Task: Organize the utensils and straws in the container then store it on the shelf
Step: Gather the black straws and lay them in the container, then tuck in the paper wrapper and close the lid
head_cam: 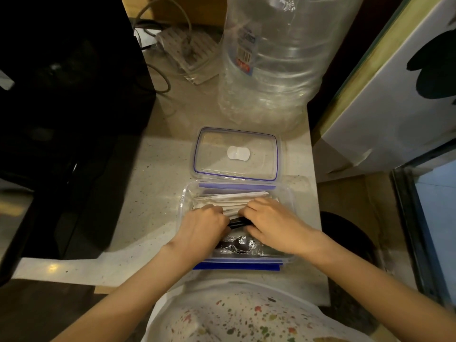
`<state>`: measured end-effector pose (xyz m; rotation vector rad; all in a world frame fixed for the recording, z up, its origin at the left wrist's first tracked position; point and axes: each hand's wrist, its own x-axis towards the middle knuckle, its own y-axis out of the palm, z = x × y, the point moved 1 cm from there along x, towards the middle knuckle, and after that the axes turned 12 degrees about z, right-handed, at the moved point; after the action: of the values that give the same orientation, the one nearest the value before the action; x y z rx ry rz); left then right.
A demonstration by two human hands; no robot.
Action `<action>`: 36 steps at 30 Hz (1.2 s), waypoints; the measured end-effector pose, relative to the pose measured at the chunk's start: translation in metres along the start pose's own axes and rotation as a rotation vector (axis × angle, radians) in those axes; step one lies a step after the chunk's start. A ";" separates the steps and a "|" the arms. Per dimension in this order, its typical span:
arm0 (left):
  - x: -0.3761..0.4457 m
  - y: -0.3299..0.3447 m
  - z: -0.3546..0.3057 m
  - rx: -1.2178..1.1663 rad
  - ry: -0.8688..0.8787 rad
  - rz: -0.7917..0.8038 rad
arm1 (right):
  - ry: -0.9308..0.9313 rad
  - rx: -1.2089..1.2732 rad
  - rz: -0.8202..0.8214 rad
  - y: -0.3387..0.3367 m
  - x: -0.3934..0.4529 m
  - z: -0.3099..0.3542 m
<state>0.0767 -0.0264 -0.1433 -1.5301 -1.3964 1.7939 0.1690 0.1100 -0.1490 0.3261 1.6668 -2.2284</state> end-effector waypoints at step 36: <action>-0.002 -0.003 -0.002 -0.209 -0.094 -0.023 | 0.136 -0.143 -0.039 -0.019 0.011 0.005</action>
<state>0.0778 -0.0259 -0.1396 -1.5402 -1.6856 1.7741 0.1516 0.1083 -0.1354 0.4201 1.9070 -2.1421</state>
